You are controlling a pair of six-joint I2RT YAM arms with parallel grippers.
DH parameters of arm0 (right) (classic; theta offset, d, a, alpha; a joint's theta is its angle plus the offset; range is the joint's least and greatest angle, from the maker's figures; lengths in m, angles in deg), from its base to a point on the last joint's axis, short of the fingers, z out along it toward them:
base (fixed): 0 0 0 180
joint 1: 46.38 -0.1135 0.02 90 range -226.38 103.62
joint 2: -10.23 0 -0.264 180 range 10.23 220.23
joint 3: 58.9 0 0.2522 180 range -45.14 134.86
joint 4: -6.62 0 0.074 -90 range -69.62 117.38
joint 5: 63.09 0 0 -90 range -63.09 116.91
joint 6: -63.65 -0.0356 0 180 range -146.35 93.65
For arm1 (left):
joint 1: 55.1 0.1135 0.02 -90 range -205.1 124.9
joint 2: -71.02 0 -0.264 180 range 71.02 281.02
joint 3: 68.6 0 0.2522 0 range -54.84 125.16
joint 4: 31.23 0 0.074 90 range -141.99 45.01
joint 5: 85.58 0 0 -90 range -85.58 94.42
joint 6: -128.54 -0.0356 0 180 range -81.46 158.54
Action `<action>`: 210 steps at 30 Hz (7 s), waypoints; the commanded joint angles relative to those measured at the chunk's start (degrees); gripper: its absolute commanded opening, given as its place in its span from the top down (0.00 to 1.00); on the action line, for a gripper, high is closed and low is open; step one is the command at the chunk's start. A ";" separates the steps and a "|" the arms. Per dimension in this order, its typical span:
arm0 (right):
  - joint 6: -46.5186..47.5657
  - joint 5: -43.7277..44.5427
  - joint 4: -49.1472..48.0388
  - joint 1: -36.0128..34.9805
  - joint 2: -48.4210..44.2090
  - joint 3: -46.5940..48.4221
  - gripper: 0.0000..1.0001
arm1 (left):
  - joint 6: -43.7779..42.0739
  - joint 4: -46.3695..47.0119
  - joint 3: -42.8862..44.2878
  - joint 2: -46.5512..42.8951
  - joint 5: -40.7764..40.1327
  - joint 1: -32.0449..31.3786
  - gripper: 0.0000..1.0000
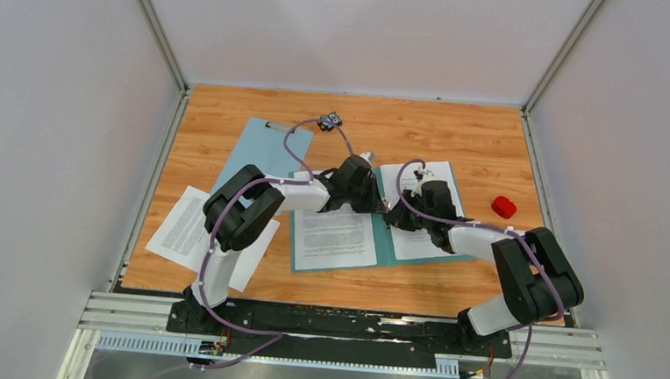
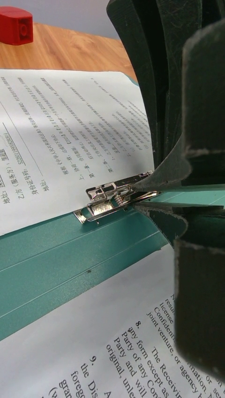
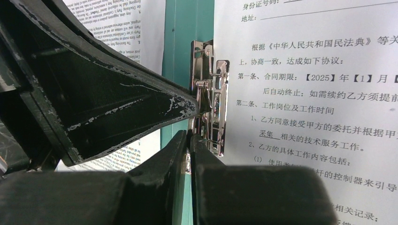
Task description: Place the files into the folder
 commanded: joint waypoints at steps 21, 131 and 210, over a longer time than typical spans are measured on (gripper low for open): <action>2.81 -5.06 11.22 3.47 -2.21 1.04 0.88 | -5.58 -10.52 -0.68 4.05 -6.33 0.19 0.93; 15.49 4.12 39.41 9.13 5.89 32.35 0.34 | -21.71 -21.66 -15.03 -22.66 5.82 25.67 0.18; 13.84 -15.50 23.05 45.76 -1.93 12.64 0.06 | 15.12 19.34 1.59 2.20 16.33 3.47 1.00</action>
